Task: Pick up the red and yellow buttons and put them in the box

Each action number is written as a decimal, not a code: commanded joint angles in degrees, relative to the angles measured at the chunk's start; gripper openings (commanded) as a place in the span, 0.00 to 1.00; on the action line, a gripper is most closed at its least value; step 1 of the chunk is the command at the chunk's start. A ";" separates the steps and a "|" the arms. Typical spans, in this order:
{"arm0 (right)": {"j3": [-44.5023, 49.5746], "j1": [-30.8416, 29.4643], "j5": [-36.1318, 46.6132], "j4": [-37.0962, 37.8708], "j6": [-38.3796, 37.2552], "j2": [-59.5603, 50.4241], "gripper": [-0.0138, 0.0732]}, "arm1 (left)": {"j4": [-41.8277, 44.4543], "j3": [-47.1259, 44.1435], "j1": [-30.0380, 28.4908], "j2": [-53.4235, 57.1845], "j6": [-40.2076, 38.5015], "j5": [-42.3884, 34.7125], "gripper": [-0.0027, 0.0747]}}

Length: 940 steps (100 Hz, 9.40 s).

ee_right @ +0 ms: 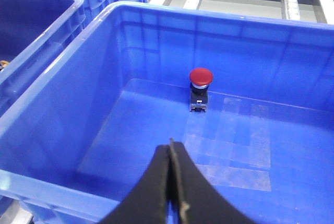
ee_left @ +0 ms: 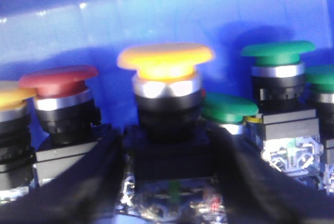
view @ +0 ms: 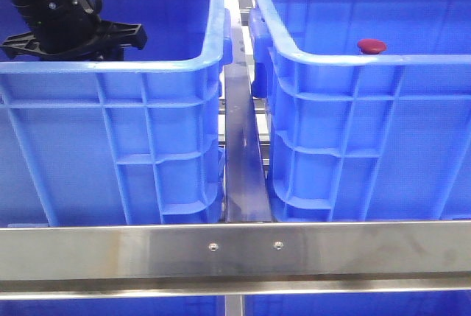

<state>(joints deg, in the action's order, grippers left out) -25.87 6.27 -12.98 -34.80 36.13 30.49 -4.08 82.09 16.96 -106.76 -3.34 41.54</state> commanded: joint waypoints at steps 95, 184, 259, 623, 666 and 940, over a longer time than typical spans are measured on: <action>-1.52 -0.30 2.99 -0.17 0.52 -0.04 0.12 | -3.04 1.91 16.41 23.47 4.96 3.01 0.30; -4.39 -0.30 -3.92 -2.35 -0.05 1.89 0.79 | -6.15 1.91 28.50 23.47 10.55 3.91 0.30; -23.91 -0.12 -35.50 -47.41 0.49 32.44 0.84 | -6.15 1.91 28.50 23.47 10.55 4.25 0.30; -47.58 -11.16 9.72 -60.45 54.59 73.38 0.44 | -6.15 1.91 28.50 23.47 10.55 4.93 0.86; -47.58 -11.16 9.71 -60.45 54.59 74.37 0.44 | -6.19 1.91 28.50 23.47 10.55 4.94 0.86; 11.04 -11.16 6.21 -61.19 54.48 -22.33 0.08 | -5.36 1.91 28.50 30.58 10.55 3.48 0.06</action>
<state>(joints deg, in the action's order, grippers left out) -13.54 -4.49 -5.86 -95.51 90.14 7.70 -8.73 82.09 45.20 -79.88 7.25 48.50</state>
